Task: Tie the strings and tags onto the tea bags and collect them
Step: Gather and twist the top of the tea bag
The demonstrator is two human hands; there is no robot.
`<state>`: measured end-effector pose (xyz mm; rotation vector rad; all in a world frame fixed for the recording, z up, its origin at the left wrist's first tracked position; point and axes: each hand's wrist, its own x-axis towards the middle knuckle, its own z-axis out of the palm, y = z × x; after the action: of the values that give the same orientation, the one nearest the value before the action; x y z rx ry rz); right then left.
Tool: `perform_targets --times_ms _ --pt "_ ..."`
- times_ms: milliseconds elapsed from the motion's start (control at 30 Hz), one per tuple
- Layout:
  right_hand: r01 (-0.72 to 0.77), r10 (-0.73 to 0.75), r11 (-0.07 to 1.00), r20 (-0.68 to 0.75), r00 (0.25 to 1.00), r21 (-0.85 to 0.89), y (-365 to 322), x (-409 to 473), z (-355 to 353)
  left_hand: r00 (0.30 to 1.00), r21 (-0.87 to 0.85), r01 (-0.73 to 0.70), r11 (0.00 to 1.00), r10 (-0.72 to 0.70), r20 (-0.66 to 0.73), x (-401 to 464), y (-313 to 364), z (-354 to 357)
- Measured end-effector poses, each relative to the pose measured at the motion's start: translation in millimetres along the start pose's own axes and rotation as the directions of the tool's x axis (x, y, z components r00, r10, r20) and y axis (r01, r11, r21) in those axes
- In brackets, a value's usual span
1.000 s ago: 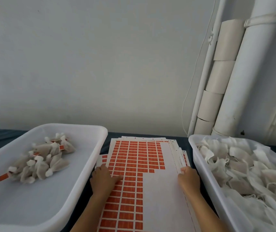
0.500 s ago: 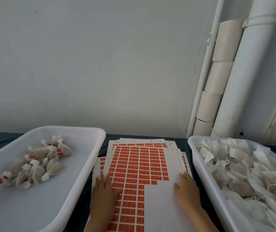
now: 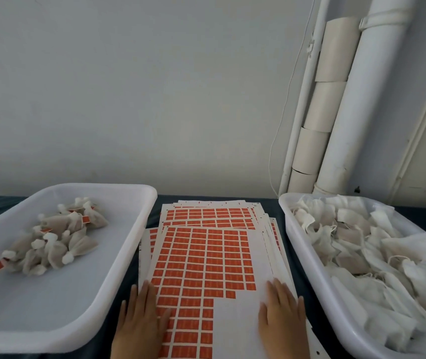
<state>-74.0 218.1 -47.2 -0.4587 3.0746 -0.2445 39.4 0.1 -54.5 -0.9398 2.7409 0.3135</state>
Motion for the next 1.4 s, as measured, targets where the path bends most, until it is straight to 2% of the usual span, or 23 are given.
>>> perform_targets --times_ms 267,400,467,567,633,700,833,900,967,1000,1067,1133,1233,1300,1400 --pt "-0.031 0.035 0.995 -0.039 0.999 0.097 -4.7 3.9 -11.7 0.996 0.073 -0.018 0.997 0.025 -0.086 -5.1 13.7 -25.6" --pt "-0.002 0.041 0.939 -0.106 0.994 0.343 -15.5 21.2 -30.4 0.972 -0.016 -0.187 0.982 0.182 -0.151 6.9 35.2 -55.0" --pt "0.024 0.020 0.835 -0.074 0.997 0.550 -23.8 30.4 -45.1 0.950 -0.097 -0.258 0.961 0.235 -0.204 14.8 51.1 -68.1" --pt "-0.025 -0.002 0.563 0.032 0.999 0.826 -31.0 47.3 -72.1 0.914 -0.211 -0.366 0.907 0.307 -0.266 31.1 75.9 -79.2" --pt "-0.062 0.030 0.420 0.054 0.998 0.905 -28.6 57.7 -88.7 0.888 -0.247 -0.433 0.867 0.363 -0.283 40.9 93.1 -81.0" --pt "-0.094 0.072 0.380 0.072 0.995 0.920 -23.2 67.1 -100.2 0.873 -0.251 -0.467 0.848 0.398 -0.280 49.1 107.8 -79.9" --pt "-0.163 0.139 0.423 0.114 0.984 0.891 -11.5 73.6 -115.2 0.860 -0.251 -0.498 0.830 0.436 -0.264 63.2 127.8 -77.1" --pt "-0.092 0.140 0.446 0.032 0.990 0.890 -1.4 76.1 -124.8 0.856 -0.256 -0.503 0.825 0.435 -0.280 68.8 134.9 -78.1" --pt "0.025 0.177 0.453 -0.117 0.977 0.891 12.9 81.2 -135.9 0.847 -0.253 -0.512 0.821 0.433 -0.308 73.5 142.1 -81.4" --pt "0.065 0.228 0.509 -0.207 0.952 0.859 21.8 86.0 -140.0 0.843 -0.254 -0.517 0.818 0.433 -0.320 75.6 145.9 -83.5" --pt "0.025 0.311 0.710 -0.346 0.885 0.704 39.4 99.9 -145.2 0.838 -0.280 -0.526 0.803 0.432 -0.333 79.3 154.4 -86.9" --pt "-0.138 0.356 0.820 -0.306 0.883 0.555 52.7 113.7 -143.1 0.829 -0.314 -0.543 0.779 0.436 -0.351 82.6 165.5 -87.4" --pt "-0.345 0.400 0.842 -0.051 0.915 0.414 60.3 126.9 -132.7 0.812 -0.362 -0.571 0.737 0.445 -0.377 85.2 186.3 -83.1" --pt "-0.330 0.379 0.852 -0.044 0.924 0.406 60.9 131.5 -126.3 0.806 -0.403 -0.586 0.703 0.453 -0.381 86.1 200.7 -79.8" --pt "-0.229 0.324 0.885 -0.185 0.928 0.406 62.7 137.1 -121.2 0.798 -0.459 -0.601 0.654 0.459 -0.391 87.3 218.0 -78.7"
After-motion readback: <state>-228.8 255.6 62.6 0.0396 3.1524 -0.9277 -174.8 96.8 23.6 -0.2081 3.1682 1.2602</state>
